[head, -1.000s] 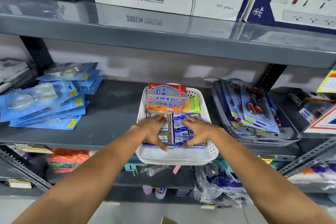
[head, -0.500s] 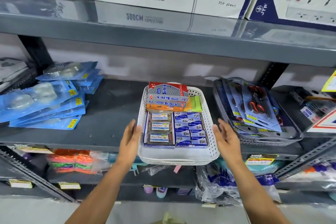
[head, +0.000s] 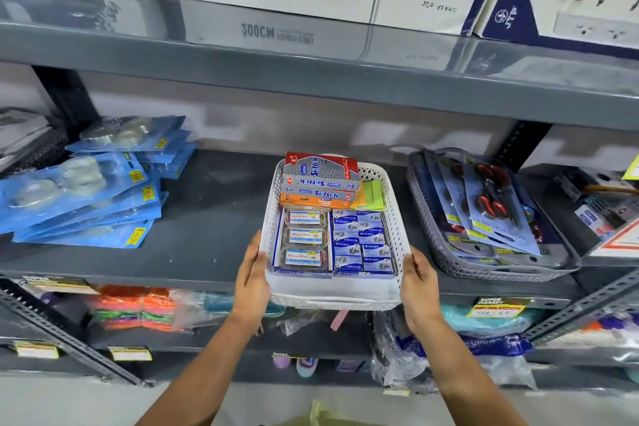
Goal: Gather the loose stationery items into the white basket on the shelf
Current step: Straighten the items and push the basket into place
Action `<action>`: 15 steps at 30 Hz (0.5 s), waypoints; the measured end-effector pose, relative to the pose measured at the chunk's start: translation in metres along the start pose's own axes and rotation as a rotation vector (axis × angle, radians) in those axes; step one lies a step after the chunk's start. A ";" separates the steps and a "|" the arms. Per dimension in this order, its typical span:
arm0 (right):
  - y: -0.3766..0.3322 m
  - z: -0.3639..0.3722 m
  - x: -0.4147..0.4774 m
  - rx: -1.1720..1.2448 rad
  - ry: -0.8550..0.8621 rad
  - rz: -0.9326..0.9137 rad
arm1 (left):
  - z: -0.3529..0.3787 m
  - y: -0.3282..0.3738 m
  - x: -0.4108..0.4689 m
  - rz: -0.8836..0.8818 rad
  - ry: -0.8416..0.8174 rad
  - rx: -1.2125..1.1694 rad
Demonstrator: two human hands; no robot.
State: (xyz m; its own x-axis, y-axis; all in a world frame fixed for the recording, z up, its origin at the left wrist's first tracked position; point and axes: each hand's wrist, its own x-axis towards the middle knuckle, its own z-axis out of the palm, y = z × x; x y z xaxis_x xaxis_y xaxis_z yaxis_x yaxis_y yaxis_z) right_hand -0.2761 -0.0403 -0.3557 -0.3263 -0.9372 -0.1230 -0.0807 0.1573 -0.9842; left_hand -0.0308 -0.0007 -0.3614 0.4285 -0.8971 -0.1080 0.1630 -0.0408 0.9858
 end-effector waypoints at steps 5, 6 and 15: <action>-0.010 0.011 0.024 -0.037 -0.019 -0.016 | 0.007 0.004 0.025 0.035 -0.056 0.055; -0.011 0.013 0.028 -0.048 -0.024 -0.007 | 0.009 0.003 0.028 0.044 -0.057 0.061; -0.011 0.013 0.038 -0.092 -0.013 -0.010 | 0.010 -0.002 0.037 0.050 -0.089 0.050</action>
State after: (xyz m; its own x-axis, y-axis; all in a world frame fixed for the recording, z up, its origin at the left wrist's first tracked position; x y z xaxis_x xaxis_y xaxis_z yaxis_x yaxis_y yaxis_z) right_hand -0.2753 -0.0817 -0.3515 -0.3125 -0.9428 -0.1157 -0.1702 0.1754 -0.9697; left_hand -0.0243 -0.0379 -0.3660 0.3537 -0.9341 -0.0492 0.0985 -0.0151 0.9950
